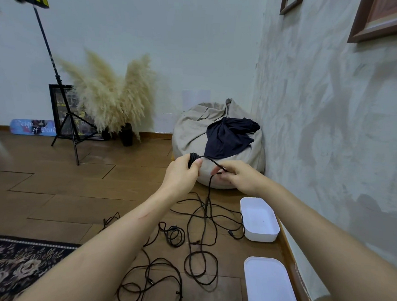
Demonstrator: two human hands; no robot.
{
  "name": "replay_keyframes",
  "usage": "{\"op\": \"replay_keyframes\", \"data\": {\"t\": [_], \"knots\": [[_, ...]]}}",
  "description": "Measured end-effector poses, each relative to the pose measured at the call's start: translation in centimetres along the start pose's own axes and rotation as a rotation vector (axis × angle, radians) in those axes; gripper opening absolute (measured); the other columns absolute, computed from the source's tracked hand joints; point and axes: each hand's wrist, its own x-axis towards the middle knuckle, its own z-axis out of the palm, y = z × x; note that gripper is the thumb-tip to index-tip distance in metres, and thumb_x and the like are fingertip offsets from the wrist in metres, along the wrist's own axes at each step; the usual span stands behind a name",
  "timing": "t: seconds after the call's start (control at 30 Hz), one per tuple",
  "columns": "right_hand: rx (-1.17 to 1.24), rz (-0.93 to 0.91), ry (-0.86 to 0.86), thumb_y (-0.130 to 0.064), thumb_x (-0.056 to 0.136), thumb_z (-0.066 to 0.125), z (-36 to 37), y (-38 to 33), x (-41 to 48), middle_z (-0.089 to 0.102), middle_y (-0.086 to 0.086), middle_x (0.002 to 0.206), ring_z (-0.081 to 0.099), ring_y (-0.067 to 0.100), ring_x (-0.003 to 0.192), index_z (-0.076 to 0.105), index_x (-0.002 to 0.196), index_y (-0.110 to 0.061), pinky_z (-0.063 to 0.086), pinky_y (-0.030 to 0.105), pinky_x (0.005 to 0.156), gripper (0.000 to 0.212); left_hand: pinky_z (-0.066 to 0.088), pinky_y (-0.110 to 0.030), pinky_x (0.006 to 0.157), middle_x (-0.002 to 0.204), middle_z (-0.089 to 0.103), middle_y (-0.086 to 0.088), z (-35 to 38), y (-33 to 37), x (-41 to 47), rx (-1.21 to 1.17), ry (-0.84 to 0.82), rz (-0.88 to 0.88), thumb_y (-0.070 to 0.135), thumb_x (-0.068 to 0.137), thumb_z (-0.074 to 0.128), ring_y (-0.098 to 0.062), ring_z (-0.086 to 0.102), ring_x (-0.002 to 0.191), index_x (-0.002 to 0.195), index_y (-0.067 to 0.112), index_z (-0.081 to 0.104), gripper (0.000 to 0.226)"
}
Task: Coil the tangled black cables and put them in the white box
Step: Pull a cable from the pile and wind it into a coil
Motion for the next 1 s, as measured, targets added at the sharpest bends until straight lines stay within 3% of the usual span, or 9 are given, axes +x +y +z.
{"op": "replay_keyframes", "data": {"t": [0.17,0.27,0.4,0.53,0.6,0.7,0.83,0.9,1.0], "knots": [[0.044,0.028,0.13,-0.024,0.101,0.061,0.1,-0.5,-0.2,0.061,-0.004,0.075,0.052,0.005,0.069,0.072,0.098,-0.011,0.041,0.024,0.067,0.018,0.053,-0.048,0.079,0.085,0.072,-0.005,0.7,-0.3,-0.5,0.049,-0.101,0.036,0.039,0.106,0.047,-0.021,0.066,0.079,0.087,0.017,0.064,0.033],[0.267,-0.03,0.18,-0.017,0.104,0.056,0.2,-1.2,-0.1,0.066,0.009,0.08,0.059,0.01,0.073,0.07,0.099,-0.004,0.051,0.024,0.073,0.02,0.053,-0.044,0.08,0.085,0.072,-0.002,1.0,0.3,-0.8,0.004,-0.137,0.057,0.036,0.107,0.047,-0.018,0.066,0.08,0.089,0.018,0.065,0.031],[0.208,-0.075,0.307,-0.023,0.104,0.057,0.0,-1.1,0.0,0.058,-0.011,0.066,0.049,0.002,0.062,0.073,0.1,-0.014,0.043,0.02,0.061,0.018,0.051,-0.044,0.094,0.081,0.07,0.006,0.9,1.0,-1.1,-0.158,-0.344,0.094,0.033,0.108,0.048,-0.013,0.063,0.085,0.091,0.016,0.066,0.03],[0.292,-0.068,0.398,-0.022,0.098,0.066,-0.3,-1.2,0.1,0.061,0.001,0.07,0.052,-0.001,0.061,0.076,0.103,-0.016,0.042,0.015,0.06,0.012,0.044,-0.045,0.107,0.087,0.069,0.007,0.3,2.0,-1.1,-0.397,-0.445,0.104,0.039,0.102,0.054,-0.013,0.063,0.097,0.095,0.013,0.068,0.03],[0.369,-0.056,0.397,-0.017,0.1,0.064,-0.2,-1.5,0.1,0.061,0.004,0.07,0.051,-0.002,0.057,0.075,0.104,-0.008,0.041,0.013,0.058,0.015,0.042,-0.046,0.112,0.089,0.069,0.008,0.0,2.2,-1.0,-0.45,-0.46,0.104,0.041,0.097,0.057,-0.016,0.064,0.103,0.101,0.009,0.068,0.034],[0.492,-0.041,0.31,-0.013,0.105,0.053,0.6,-1.3,-0.1,0.061,0.002,0.072,0.051,0.004,0.061,0.071,0.1,-0.011,0.042,0.017,0.058,0.019,0.045,-0.042,0.108,0.085,0.07,0.007,-0.3,2.8,-0.9,-0.625,-0.463,0.09,0.028,0.102,0.057,-0.016,0.066,0.1,0.1,0.007,0.065,0.022],[0.385,0.007,0.133,-0.016,0.108,0.048,2.6,-1.3,-0.2,0.062,-0.009,0.083,0.056,-0.003,0.068,0.068,0.11,-0.017,0.045,0.015,0.066,0.02,0.049,-0.034,0.082,0.078,0.071,0.003,-0.4,3.7,0.0,-0.896,-0.251,-0.091,0.016,0.105,0.055,-0.021,0.064,0.093,0.091,0.01,0.065,0.019],[0.292,0.022,0.013,-0.015,0.106,0.052,3.9,-2.0,0.1,0.063,-0.013,0.087,0.06,-0.004,0.074,0.066,0.107,-0.017,0.046,0.016,0.07,0.015,0.048,-0.037,0.083,0.084,0.072,-0.003,-0.2,3.4,0.5,-0.881,-0.09,-0.147,0.02,0.104,0.059,-0.026,0.063,0.094,0.086,0.013,0.068,0.021],[0.132,0.001,-0.081,-0.019,0.098,0.058,5.4,-3.1,0.8,0.068,-0.012,0.087,0.063,0.005,0.082,0.066,0.099,-0.023,0.049,0.027,0.077,0.009,0.05,-0.036,0.092,0.093,0.073,-0.006,0.2,2.2,0.8,-0.703,0.104,-0.131,0.024,0.104,0.06,-0.022,0.066,0.097,0.083,0.019,0.069,0.023]]}}
